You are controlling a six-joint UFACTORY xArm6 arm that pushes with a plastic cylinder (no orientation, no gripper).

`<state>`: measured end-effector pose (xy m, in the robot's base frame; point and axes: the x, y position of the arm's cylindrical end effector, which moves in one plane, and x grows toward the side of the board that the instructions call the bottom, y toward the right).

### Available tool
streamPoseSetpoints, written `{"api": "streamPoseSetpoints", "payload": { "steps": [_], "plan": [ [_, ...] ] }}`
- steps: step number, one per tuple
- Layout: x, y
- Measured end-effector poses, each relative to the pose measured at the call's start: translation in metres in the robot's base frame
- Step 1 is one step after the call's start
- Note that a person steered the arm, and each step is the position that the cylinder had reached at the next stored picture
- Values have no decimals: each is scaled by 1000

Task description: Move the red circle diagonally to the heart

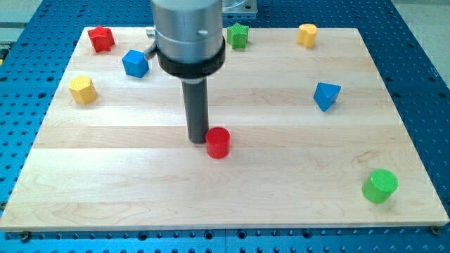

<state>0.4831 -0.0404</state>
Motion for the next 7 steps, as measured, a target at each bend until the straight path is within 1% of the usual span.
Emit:
{"api": "streamPoseSetpoints", "payload": {
  "steps": [1,2,3,4,6,7],
  "plan": [
    [-62,24],
    [-13,57],
    [30,18],
    [31,-2],
    [38,3],
    [51,10]
  ]
}}
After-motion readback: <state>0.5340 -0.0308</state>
